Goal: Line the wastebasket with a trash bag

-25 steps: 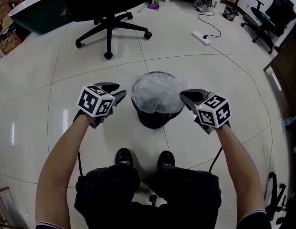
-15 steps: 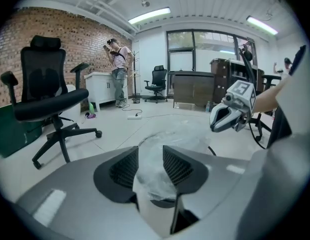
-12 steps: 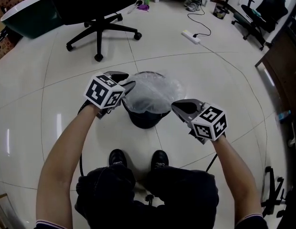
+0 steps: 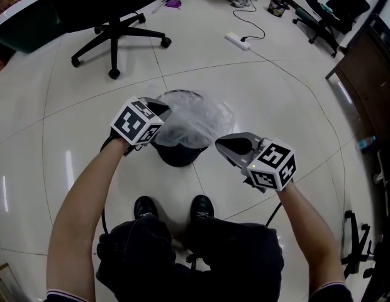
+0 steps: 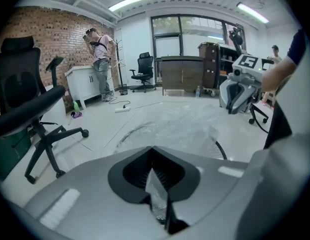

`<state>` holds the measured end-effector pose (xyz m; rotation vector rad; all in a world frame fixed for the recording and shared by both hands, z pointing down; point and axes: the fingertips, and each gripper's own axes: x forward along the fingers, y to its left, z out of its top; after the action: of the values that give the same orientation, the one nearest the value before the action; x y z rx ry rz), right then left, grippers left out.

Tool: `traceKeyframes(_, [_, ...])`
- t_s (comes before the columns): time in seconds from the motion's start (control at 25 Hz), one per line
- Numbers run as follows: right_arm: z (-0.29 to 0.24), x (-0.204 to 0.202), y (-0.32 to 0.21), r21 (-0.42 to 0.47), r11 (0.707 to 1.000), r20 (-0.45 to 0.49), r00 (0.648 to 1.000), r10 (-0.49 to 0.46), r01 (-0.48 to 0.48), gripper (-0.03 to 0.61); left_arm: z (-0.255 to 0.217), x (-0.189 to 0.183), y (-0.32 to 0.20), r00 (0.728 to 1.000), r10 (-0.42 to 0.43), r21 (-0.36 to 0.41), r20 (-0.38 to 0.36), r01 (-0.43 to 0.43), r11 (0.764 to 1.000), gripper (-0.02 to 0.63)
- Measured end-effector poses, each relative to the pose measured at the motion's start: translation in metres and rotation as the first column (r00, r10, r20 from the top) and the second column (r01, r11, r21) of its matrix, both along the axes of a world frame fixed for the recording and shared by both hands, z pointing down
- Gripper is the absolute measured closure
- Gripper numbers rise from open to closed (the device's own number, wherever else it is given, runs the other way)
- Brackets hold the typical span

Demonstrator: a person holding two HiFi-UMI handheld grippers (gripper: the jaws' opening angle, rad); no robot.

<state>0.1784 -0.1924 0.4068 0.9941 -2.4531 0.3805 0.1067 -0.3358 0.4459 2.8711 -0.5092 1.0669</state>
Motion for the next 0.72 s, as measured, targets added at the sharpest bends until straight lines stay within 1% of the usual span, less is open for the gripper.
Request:
traceKeyframes(0.12, [0.003, 0.002, 0.000, -0.007, 1.000, -0.007, 1.000, 0.007, -0.007, 0.576, -0.002, -0.011, 0.011, 1.000, 0.001, -0.001, 0.003, -0.001, 1.000, 0.601])
traceKeyframes(0.24, [0.007, -0.001, 0.003, -0.017, 1.000, -0.011, 1.000, 0.011, -0.011, 0.576, -0.005, -0.032, 0.026, 1.000, -0.027, -0.012, -0.006, 0.027, 1.000, 0.603])
traceKeyframes(0.44, [0.018, -0.009, 0.008, -0.047, 0.999, 0.000, 1.000, 0.023, -0.023, 0.576, -0.002, -0.068, 0.053, 0.996, -0.084, -0.055, -0.022, 0.083, 0.995, 0.603])
traceKeyframes(0.72, [0.055, -0.016, 0.024, -0.122, 0.992, -0.034, 0.999, 0.031, -0.035, 0.575, 0.025, -0.093, 0.096, 0.995, -0.100, -0.134, -0.002, 0.099, 0.986, 0.601])
